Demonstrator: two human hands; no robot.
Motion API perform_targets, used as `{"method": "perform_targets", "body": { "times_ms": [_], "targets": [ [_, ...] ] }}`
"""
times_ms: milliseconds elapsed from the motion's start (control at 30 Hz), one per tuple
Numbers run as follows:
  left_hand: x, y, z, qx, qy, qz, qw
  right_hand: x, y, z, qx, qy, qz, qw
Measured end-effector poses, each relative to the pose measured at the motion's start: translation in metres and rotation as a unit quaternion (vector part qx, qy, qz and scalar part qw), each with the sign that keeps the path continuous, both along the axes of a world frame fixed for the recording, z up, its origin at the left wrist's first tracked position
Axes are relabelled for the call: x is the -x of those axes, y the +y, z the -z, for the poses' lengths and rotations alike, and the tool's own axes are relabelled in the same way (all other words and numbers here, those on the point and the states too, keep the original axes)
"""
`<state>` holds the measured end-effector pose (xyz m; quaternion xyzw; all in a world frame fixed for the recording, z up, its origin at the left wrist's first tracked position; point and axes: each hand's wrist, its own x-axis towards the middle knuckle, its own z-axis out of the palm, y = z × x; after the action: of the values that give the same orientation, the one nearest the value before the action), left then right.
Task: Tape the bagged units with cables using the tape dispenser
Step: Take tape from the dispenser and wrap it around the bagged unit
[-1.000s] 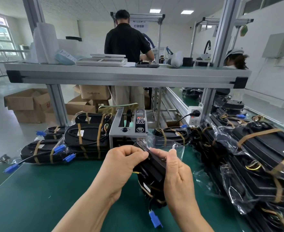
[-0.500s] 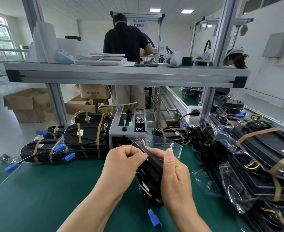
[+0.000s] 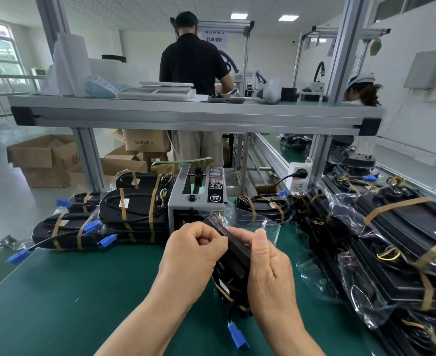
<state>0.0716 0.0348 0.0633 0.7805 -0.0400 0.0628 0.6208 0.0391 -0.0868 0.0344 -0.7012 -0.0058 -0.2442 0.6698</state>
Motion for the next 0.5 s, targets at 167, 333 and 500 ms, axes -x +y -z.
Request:
{"method": "perform_targets", "body": {
  "times_ms": [167, 333, 500],
  "targets": [
    [-0.001, -0.002, 0.007, 0.018, -0.006, -0.042, 0.999, 0.001, -0.001, 0.000, 0.006, 0.004, 0.003, 1.000],
    [-0.006, -0.003, 0.009, 0.047, -0.022, -0.047, 0.998, 0.002, -0.001, -0.001, 0.008, -0.006, 0.002, 1.000],
    [-0.006, 0.002, 0.013, 0.003, -0.043, -0.003, 0.999, 0.001, -0.004, -0.002, -0.010, -0.012, 0.004, 1.000]
  ]
}}
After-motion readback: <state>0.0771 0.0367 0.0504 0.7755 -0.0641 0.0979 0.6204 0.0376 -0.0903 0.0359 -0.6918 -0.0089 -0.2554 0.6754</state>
